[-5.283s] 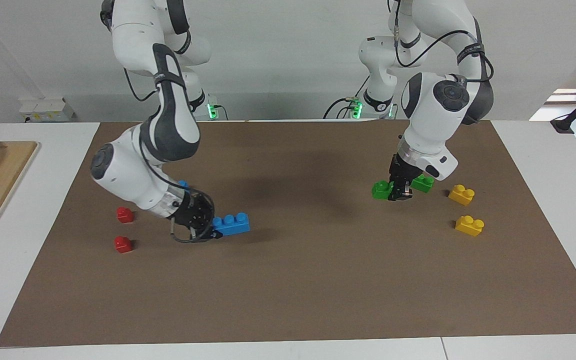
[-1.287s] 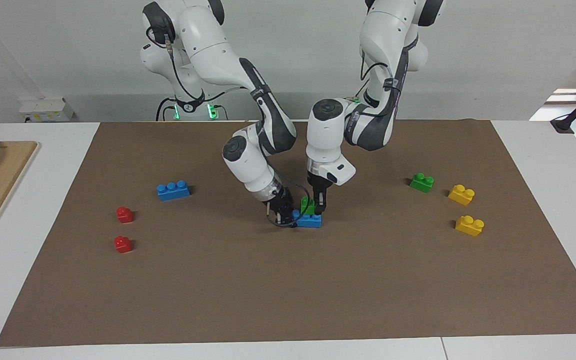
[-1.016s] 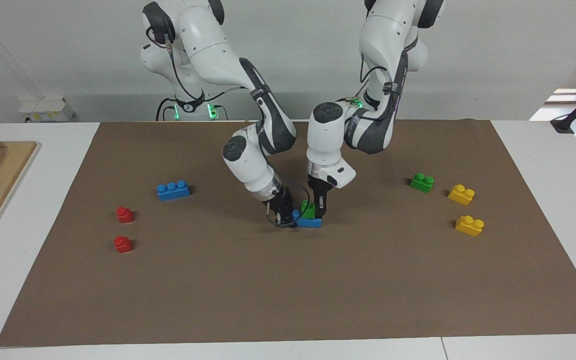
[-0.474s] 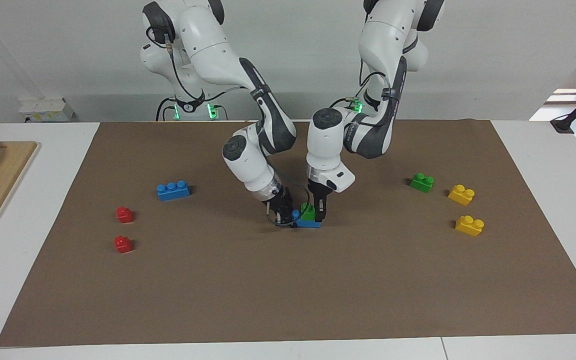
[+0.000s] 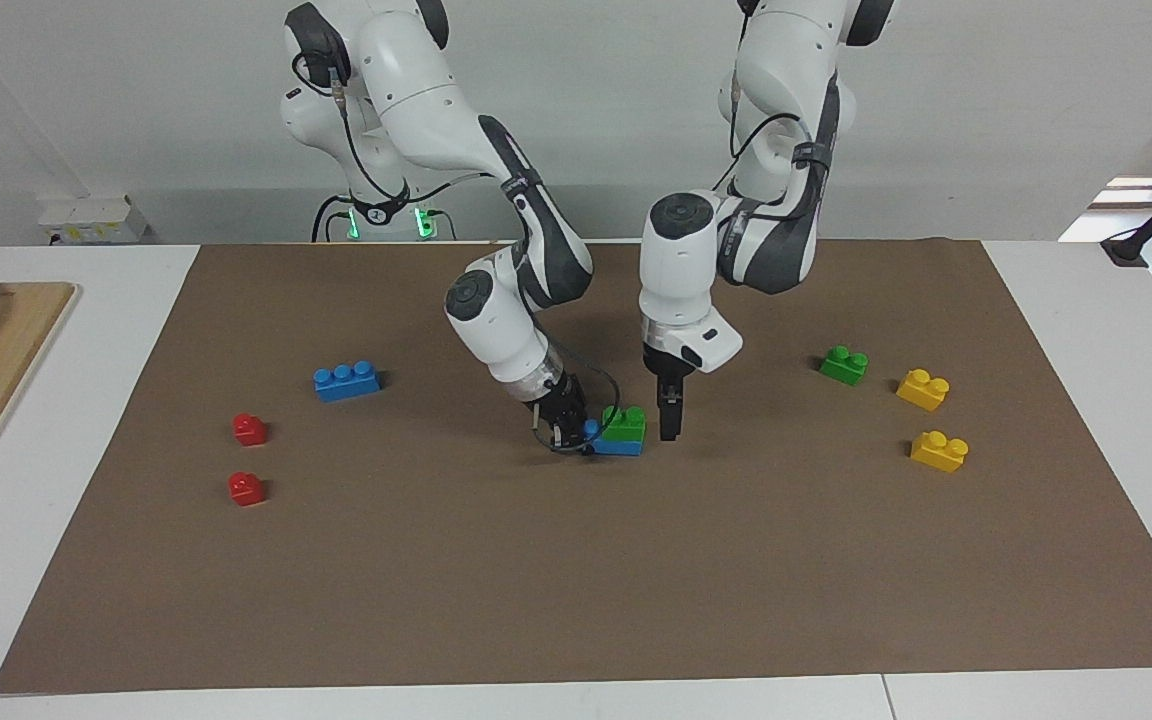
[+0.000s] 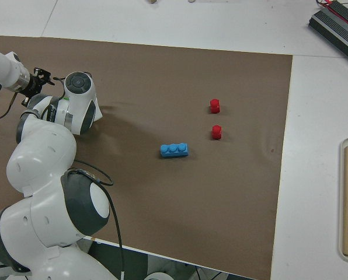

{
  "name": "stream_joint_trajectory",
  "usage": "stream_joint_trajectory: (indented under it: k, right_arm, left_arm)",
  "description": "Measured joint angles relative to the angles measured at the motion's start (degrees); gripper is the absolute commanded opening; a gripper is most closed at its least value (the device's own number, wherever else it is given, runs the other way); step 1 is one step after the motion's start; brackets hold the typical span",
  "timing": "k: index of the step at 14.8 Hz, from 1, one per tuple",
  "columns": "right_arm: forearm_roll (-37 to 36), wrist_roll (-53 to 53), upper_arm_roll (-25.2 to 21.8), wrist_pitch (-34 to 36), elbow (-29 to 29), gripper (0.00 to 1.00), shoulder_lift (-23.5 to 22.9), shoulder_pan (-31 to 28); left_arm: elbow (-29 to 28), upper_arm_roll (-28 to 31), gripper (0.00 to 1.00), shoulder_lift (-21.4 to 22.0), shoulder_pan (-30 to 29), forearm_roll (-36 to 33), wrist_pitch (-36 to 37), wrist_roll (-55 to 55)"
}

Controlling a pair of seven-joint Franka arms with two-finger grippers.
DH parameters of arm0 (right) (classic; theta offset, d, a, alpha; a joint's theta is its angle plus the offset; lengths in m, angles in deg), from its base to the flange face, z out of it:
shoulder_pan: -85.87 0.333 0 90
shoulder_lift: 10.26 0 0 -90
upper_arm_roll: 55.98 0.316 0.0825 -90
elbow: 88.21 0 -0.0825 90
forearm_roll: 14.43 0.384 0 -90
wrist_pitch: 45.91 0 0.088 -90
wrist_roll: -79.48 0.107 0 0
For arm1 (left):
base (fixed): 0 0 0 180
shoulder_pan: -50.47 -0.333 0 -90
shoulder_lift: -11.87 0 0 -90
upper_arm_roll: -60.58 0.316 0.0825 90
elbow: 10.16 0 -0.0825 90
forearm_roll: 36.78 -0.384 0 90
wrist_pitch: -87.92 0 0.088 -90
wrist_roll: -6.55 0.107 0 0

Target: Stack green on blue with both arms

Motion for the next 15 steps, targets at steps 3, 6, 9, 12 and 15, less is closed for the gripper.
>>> stream_joint_trajectory:
  k: [3,6,9,12,15]
  right_arm:
    - [0.0,0.0,-0.05,-0.14,0.12,0.95,-0.02,-0.01]
    - [0.0,0.0,-0.25,-0.42,0.39,1.0,-0.09,-0.12]
    - [0.0,-0.5,-0.47,-0.14,0.5,1.0,-0.12,-0.66]
    - [0.0,-4.47,-0.77,3.84,0.19,1.0,0.43,-3.39]
    - [0.0,-9.64,-0.89,9.9,0.05,1.0,2.69,-8.13]
  left_arm:
    - [-0.05,-0.02,1.0,4.13,-2.36,1.92,3.5,3.88]
    - [-0.04,0.12,1.0,6.53,-7.08,5.17,5.86,14.26]
    - [-0.04,0.26,1.0,7.55,-12.48,6.16,6.67,24.06]
    - [-0.04,0.37,1.0,7.59,-17.07,6.45,7.44,38.11]
    - [-0.03,0.45,1.0,7.62,-20.88,6.59,8.36,55.19]
